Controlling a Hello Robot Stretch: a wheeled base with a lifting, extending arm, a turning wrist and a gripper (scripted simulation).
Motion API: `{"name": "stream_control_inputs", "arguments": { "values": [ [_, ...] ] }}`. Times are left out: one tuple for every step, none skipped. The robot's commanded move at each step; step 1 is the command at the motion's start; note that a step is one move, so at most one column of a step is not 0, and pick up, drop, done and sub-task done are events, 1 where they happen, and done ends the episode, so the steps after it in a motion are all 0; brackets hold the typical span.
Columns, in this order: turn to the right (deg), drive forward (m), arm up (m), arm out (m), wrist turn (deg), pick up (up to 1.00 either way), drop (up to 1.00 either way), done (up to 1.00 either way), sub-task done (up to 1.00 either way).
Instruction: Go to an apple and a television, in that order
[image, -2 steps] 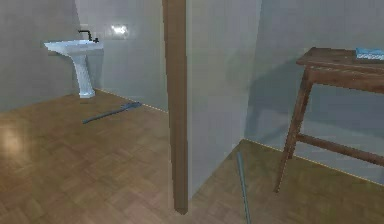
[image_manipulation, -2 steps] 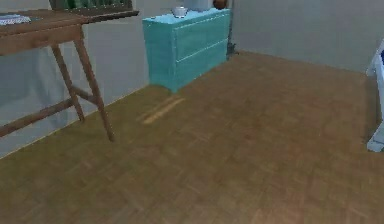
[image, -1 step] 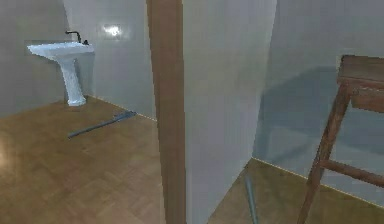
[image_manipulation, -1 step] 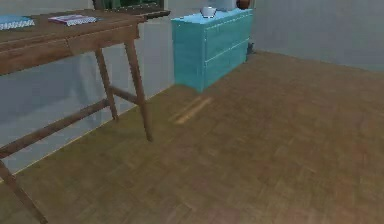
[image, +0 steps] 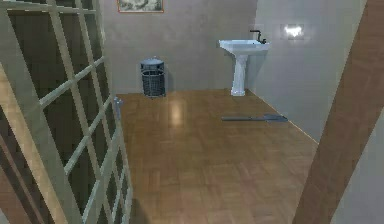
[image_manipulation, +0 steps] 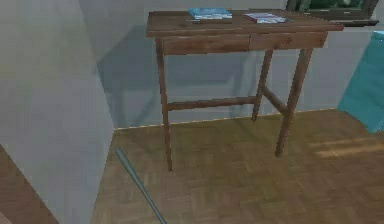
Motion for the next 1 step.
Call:
{"name": "stream_control_inputs", "arguments": {
  "values": [
    [0.0,0.3,0.0,0.0,0.0,0.0,0.0,0.0,0.0]
  ]
}}
